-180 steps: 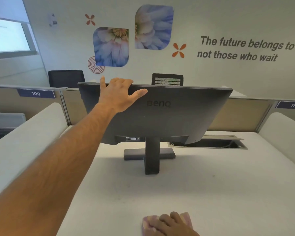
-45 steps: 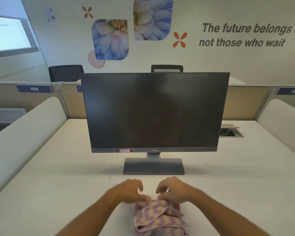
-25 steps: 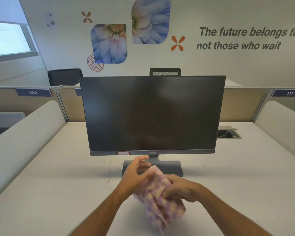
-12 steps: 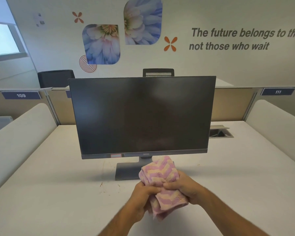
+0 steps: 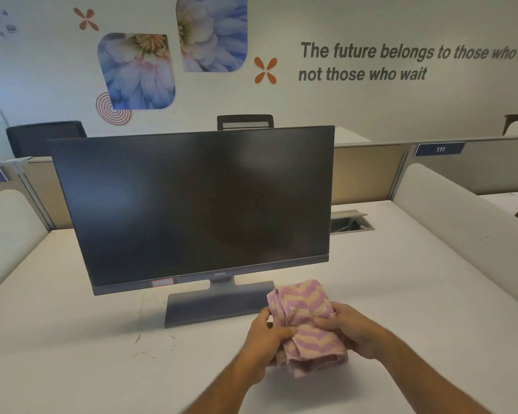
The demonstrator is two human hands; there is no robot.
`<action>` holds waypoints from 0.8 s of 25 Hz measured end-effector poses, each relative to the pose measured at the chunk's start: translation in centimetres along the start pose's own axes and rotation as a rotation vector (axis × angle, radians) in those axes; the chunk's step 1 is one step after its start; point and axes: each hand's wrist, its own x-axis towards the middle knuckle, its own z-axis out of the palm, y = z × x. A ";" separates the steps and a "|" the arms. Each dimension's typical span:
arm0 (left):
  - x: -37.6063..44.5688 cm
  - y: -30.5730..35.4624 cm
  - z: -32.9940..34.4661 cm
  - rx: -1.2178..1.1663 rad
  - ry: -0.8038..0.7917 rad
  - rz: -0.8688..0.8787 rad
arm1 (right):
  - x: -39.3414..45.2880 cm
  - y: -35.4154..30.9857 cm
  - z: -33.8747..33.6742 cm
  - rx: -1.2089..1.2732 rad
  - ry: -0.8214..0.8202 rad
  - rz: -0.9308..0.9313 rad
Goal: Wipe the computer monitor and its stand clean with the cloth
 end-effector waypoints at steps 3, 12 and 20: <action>1.7 -0.2 3.3 0.034 -0.059 -0.011 | -0.8 0.5 -3.3 -0.090 0.083 0.059; 4.3 -2.9 10.4 0.307 -0.134 -0.021 | -2.2 1.5 -9.6 -0.481 0.261 0.276; 3.6 -0.9 10.3 1.076 0.069 0.034 | -2.5 -0.1 -7.6 -0.964 0.370 0.287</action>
